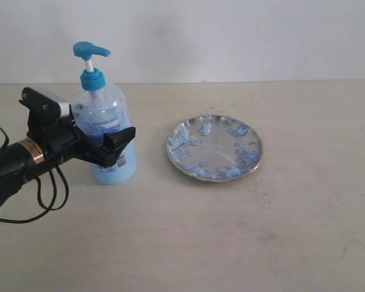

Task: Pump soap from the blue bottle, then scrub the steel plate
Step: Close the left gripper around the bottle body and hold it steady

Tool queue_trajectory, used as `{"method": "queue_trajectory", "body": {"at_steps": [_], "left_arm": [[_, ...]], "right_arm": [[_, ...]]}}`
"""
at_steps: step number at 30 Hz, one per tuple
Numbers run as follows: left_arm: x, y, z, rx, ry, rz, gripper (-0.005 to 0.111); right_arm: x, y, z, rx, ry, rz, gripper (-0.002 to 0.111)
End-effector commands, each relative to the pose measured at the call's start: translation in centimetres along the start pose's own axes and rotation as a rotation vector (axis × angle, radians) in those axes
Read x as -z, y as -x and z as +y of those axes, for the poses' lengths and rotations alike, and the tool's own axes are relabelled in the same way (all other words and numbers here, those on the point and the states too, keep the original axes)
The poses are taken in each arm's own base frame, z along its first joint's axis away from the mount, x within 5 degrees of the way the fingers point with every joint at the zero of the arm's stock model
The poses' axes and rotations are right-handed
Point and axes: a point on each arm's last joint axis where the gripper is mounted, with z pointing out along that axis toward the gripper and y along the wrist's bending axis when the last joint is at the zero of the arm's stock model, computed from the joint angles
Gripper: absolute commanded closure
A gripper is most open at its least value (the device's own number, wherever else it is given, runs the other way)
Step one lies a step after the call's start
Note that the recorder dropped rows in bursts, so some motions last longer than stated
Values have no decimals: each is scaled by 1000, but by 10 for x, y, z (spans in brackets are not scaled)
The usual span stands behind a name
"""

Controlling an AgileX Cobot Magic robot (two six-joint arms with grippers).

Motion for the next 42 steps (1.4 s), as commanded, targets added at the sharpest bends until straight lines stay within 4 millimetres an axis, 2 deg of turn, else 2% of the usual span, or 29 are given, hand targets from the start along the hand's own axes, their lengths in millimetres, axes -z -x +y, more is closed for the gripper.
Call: {"method": "queue_trajectory", "body": {"at_steps": [1,3,6,8,21,29,34,38,42], "left_arm": [[-15,-6,4,-1,5,-13,7],[-17,-7,5,-2,6,-9,27],[-17,-8,5,-3,6,-4,76],[-17,-8,5,-3,6,-4,102],[-17,-10,6,-7,11,25,103],[-24,-4,2,-106,-65,-8,103],[-24,-3,3,-107,-64,-8,103],[-24,-2,3,-113,-61,-11,103],[-25,0,4,-140,-54,-17,103]], "right_arm": [[0,1,0,8,0,-16,108],[0,1,0,8,0,-16,108],[0,1,0,8,0,-16,108],[0,1,0,8,0,-16,108],[0,1,0,8,0,-16,108],[0,5,-1,17,-6,-61,108],[3,20,0,-291,39,-226,108],[6,32,-2,-309,39,-363,108],[8,36,-2,-428,63,-412,108]]}}
